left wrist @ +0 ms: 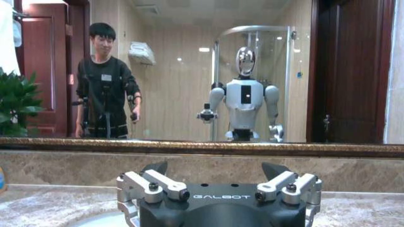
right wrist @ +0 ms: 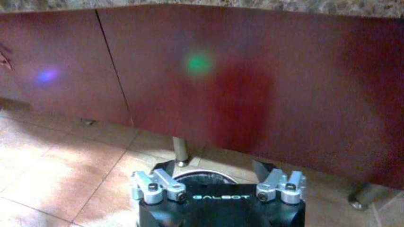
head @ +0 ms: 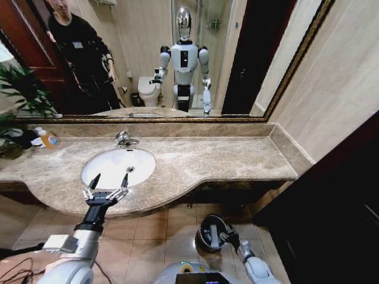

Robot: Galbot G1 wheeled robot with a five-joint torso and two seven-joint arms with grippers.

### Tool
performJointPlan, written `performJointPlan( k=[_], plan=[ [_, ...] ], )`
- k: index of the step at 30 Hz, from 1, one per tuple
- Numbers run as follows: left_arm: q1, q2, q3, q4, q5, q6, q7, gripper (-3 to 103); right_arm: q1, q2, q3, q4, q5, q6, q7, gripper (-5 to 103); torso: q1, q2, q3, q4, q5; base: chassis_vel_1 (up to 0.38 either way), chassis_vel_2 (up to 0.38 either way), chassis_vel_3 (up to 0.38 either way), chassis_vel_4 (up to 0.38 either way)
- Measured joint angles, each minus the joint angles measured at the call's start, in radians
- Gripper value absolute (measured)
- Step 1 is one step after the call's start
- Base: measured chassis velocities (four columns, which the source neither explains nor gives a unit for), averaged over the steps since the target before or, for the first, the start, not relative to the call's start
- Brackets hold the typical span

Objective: Pick up the trash from the sink and place it in the trash bin.

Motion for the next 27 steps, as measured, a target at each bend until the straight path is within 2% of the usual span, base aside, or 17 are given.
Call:
performJointPlan(
  k=[3, 12, 16, 18, 19, 21, 23, 24, 26, 27],
  plan=[
    [0.000, 0.000, 0.000, 0.000, 0.000, 0.000, 0.000, 100, -0.003, 0.000, 0.000, 0.010, 0.004, -0.004, -0.004, 97, 0.000, 0.000, 0.000, 0.0000, 0.0000, 0.000, 0.000, 0.000, 0.000],
    [0.000, 0.000, 0.000, 0.000, 0.000, 0.000, 0.000, 100, -0.011, -0.004, 0.002, 0.018, 0.016, -0.005, -0.007, 100, 0.000, 0.000, 0.000, 0.0000, 0.0001, 0.000, 0.000, 0.000, 0.000],
    [0.000, 0.000, 0.000, 0.000, 0.000, 0.000, 0.000, 100, -0.034, -0.012, 0.009, 0.079, 0.073, -0.021, 0.003, 100, 0.000, 0.000, 0.000, -0.0001, 0.0003, 0.000, 0.000, 0.000, 0.000],
    [0.000, 0.000, 0.000, 0.000, 0.000, 0.000, 0.000, 100, -0.070, -0.025, 0.026, 0.188, 0.144, -0.045, 0.086, 100, 0.000, 0.000, 0.000, 0.0000, 0.0000, 0.000, 0.000, 0.000, 0.000],
    [0.000, 0.000, 0.000, 0.000, 0.000, 0.000, 0.000, 100, -0.079, -0.029, 0.038, 0.216, 0.153, -0.040, 0.101, 100, 0.000, 0.000, 0.000, 0.0000, 0.0001, 0.000, 0.000, 0.000, 0.000],
    [0.000, 0.000, 0.000, 0.000, 0.000, 0.000, 0.000, 100, -0.086, -0.032, 0.050, 0.238, 0.157, -0.035, 0.106, 100, 0.000, 0.000, 0.000, 0.0000, 0.0003, 0.000, 0.000, 0.000, 0.000],
    [0.000, 0.000, 0.000, 0.000, 0.000, 0.000, 0.000, 100, -0.121, -0.042, 0.115, 0.345, 0.185, -0.026, 0.091, 100, 0.000, 0.000, 0.000, 0.0000, -0.0006, 0.000, 0.000, 0.000, 0.000],
    [0.000, 0.000, 0.000, 0.000, 0.000, 0.000, 0.000, 100, -0.140, -0.043, 0.146, 0.401, 0.203, -0.031, 0.070, 100, 0.000, 0.000, 0.000, 0.0000, 0.0006, 0.000, 0.000, 0.000, 0.000],
    [0.000, 0.000, 0.000, 0.000, 0.000, 0.000, 0.000, 100, -0.167, -0.051, 0.180, 0.470, 0.224, -0.043, 0.056, 100, 0.000, 0.000, 0.000, 0.0001, 0.0005, 0.000, 0.000, 0.000, 0.000],
    [0.000, 0.000, 0.000, 0.000, 0.000, 0.000, 0.000, 100, -0.194, -0.061, 0.208, 0.540, 0.245, -0.056, 0.052, 100, 0.000, 0.000, 0.000, -0.0002, -0.0009, 0.000, 0.000, 0.000, 0.000]
  ],
)
